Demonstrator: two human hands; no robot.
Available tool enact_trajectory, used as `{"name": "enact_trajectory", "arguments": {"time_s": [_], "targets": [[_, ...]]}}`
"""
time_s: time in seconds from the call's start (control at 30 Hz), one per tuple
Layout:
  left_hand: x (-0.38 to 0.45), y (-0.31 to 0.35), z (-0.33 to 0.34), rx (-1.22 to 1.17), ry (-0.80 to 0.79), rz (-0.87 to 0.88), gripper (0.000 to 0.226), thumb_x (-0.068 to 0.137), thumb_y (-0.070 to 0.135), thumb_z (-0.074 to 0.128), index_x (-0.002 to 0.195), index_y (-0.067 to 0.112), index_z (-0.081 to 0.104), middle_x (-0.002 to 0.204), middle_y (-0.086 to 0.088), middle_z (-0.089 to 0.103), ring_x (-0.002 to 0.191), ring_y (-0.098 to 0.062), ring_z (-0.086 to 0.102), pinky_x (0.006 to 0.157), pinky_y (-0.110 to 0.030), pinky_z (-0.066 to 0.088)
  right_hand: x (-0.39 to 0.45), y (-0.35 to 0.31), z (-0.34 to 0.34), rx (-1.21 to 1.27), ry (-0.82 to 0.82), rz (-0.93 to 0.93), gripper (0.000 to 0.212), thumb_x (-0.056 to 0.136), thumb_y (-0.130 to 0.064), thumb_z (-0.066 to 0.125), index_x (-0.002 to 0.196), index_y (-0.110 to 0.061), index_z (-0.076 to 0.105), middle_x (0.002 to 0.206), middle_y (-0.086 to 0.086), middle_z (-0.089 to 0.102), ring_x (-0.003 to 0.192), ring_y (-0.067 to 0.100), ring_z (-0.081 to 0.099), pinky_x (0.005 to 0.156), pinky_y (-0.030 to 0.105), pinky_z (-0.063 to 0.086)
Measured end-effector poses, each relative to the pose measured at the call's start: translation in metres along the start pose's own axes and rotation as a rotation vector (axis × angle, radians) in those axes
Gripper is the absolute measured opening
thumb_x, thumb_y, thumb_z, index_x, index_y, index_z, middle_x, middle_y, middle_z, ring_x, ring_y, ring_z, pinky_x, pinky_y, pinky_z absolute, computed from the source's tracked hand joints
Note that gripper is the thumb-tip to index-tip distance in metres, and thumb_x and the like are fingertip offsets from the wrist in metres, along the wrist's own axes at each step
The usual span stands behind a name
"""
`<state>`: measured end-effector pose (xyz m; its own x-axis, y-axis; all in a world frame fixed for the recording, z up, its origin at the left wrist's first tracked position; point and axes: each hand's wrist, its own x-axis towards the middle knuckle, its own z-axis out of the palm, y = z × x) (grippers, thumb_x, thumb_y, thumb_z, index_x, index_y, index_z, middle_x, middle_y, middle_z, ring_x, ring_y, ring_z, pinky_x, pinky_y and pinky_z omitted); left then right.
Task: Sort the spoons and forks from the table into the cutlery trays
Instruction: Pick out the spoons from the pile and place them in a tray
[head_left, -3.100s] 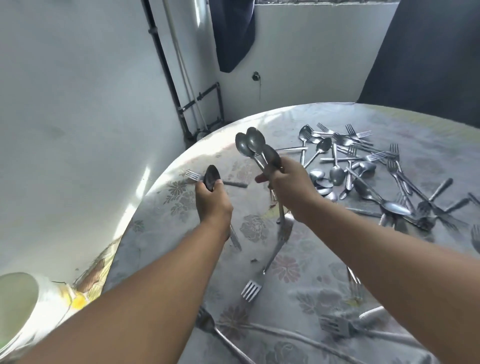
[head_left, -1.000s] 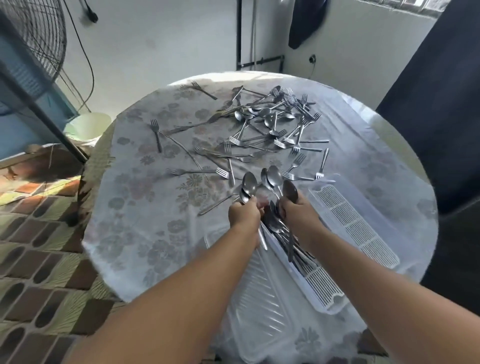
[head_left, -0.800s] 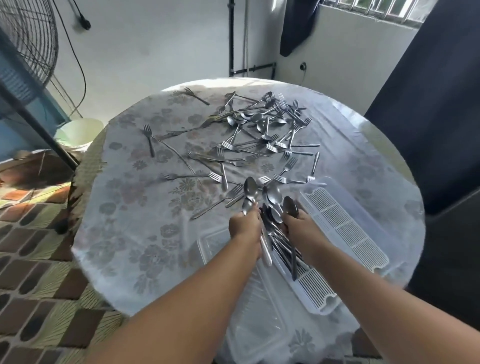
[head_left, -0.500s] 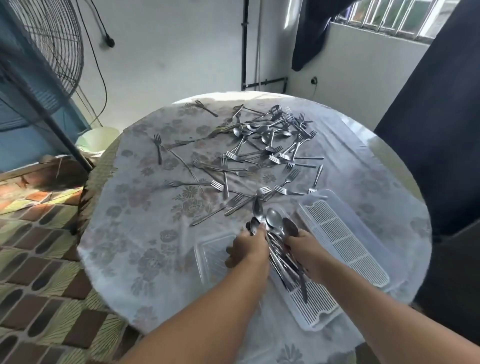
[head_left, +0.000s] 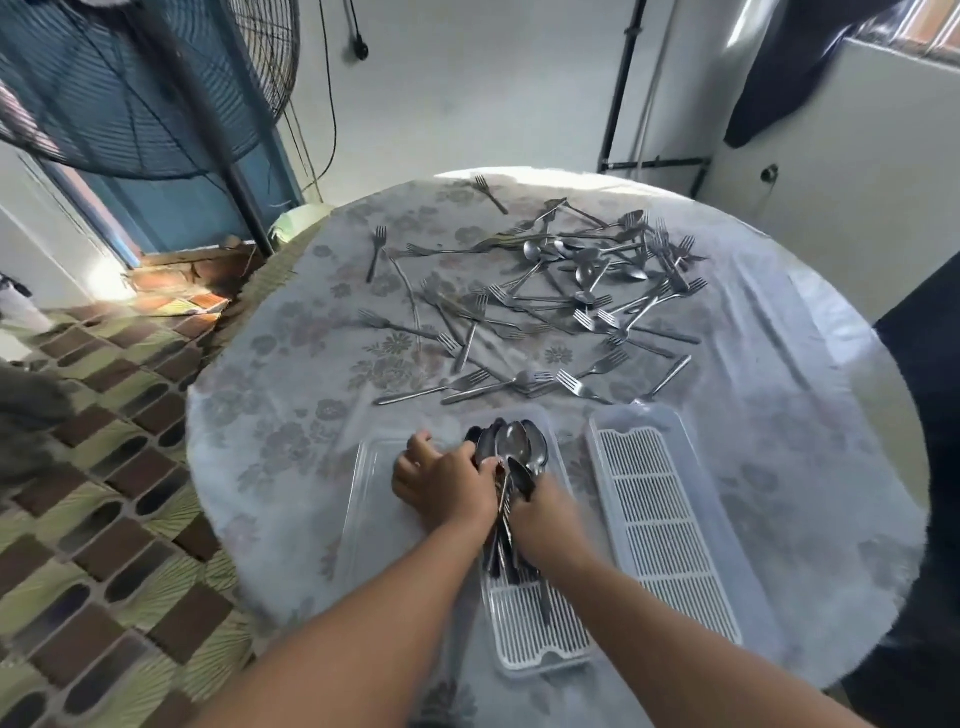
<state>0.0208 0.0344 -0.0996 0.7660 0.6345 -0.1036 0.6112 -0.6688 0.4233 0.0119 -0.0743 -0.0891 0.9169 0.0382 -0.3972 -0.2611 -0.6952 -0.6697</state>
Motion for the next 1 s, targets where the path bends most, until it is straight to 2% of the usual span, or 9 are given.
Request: {"name": "enact_trajectory", "arguments": {"time_s": [0.17, 0.3, 0.4, 0.53, 0.63, 0.7, 0.83, 0.93, 1.0], "targets": [[0.004, -0.005, 0.003, 0.057, 0.117, 0.154, 0.051, 0.083, 0.053, 0.076, 0.127, 0.035, 0.059, 0.147, -0.007, 0.027, 0.129, -0.031, 0.023, 0.114, -0.047, 0.02, -0.001, 0.005, 0.0, -0.063, -0.088, -0.057, 0.019, 0.095, -0.01, 0.048, 0.114, -0.013, 0.051, 0.108, 0.004, 0.057, 0.093, 0.018, 0.059, 0.081, 0.037, 0.056], [0.005, -0.011, 0.004, 0.096, 0.173, 0.389, 0.047, 0.081, 0.045, 0.079, 0.123, 0.033, 0.062, 0.138, -0.01, 0.035, 0.123, -0.034, 0.03, 0.108, -0.054, 0.031, 0.004, 0.007, -0.004, -0.079, -0.085, -0.085, 0.016, 0.095, -0.009, 0.046, 0.108, -0.015, 0.052, 0.095, 0.001, 0.062, 0.083, 0.017, 0.062, 0.07, 0.036, 0.057], [0.004, -0.016, -0.004, 0.156, 0.018, 0.518, 0.028, 0.085, 0.049, 0.073, 0.113, 0.043, 0.071, 0.142, -0.003, 0.032, 0.129, -0.033, 0.025, 0.115, -0.053, 0.022, 0.007, 0.004, -0.008, -0.057, -0.092, -0.096, 0.013, 0.099, -0.009, 0.045, 0.109, -0.014, 0.052, 0.091, 0.001, 0.062, 0.081, 0.017, 0.063, 0.066, 0.034, 0.056], [0.008, -0.013, -0.021, 0.31, -0.156, 0.56, 0.061, 0.084, 0.074, 0.059, 0.14, 0.053, 0.052, 0.146, -0.001, 0.022, 0.132, -0.029, 0.013, 0.12, -0.05, 0.003, 0.008, 0.004, -0.01, -0.06, -0.067, -0.083, 0.014, 0.102, -0.012, 0.047, 0.116, -0.015, 0.047, 0.093, 0.003, 0.061, 0.079, 0.017, 0.064, 0.061, 0.032, 0.055], [0.009, -0.017, -0.03, 0.331, -0.053, 0.616, 0.059, 0.079, 0.074, 0.062, 0.13, 0.046, 0.06, 0.138, -0.001, 0.03, 0.131, -0.031, 0.023, 0.12, -0.051, 0.002, 0.011, 0.004, -0.011, -0.169, -0.087, -0.098, 0.023, 0.101, -0.006, 0.047, 0.123, -0.013, 0.043, 0.092, 0.0, 0.055, 0.076, 0.012, 0.058, 0.06, 0.025, 0.049], [0.011, -0.023, -0.035, 0.363, -0.001, 0.635, 0.048, 0.076, 0.07, 0.065, 0.114, 0.041, 0.069, 0.131, 0.0, 0.033, 0.127, -0.028, 0.027, 0.12, -0.051, 0.0, 0.011, 0.002, -0.01, -0.279, -0.115, -0.128, 0.029, 0.101, -0.005, 0.047, 0.13, -0.006, 0.042, 0.095, 0.002, 0.049, 0.077, 0.012, 0.054, 0.064, 0.025, 0.047], [0.01, -0.017, -0.035, 0.407, -0.023, 0.59, 0.038, 0.077, 0.057, 0.07, 0.111, 0.04, 0.07, 0.13, -0.001, 0.033, 0.125, -0.028, 0.027, 0.12, -0.053, -0.001, 0.004, -0.003, -0.004, -0.31, -0.067, -0.162, 0.041, 0.099, -0.011, 0.048, 0.138, -0.006, 0.036, 0.124, 0.018, 0.05, 0.106, 0.033, 0.058, 0.085, 0.037, 0.05], [0.009, -0.008, -0.03, 0.451, -0.054, 0.513, 0.042, 0.073, 0.046, 0.08, 0.11, 0.034, 0.062, 0.132, -0.008, 0.035, 0.126, -0.034, 0.029, 0.12, -0.057, 0.003, 0.002, -0.009, 0.0, -0.266, -0.064, -0.2, 0.069, 0.098, -0.006, 0.053, 0.156, -0.011, 0.017, 0.139, 0.023, 0.037, 0.112, 0.04, 0.06, 0.084, 0.042, 0.054], [0.009, -0.004, -0.028, 0.49, -0.066, 0.482, 0.047, 0.074, 0.044, 0.082, 0.113, 0.031, 0.059, 0.135, -0.012, 0.035, 0.128, -0.036, 0.03, 0.12, -0.058, 0.003, 0.005, -0.01, -0.002, -0.276, -0.068, -0.234, 0.078, 0.1, -0.017, 0.056, 0.161, -0.012, 0.007, 0.143, 0.023, 0.034, 0.115, 0.042, 0.059, 0.081, 0.042, 0.05]]}}
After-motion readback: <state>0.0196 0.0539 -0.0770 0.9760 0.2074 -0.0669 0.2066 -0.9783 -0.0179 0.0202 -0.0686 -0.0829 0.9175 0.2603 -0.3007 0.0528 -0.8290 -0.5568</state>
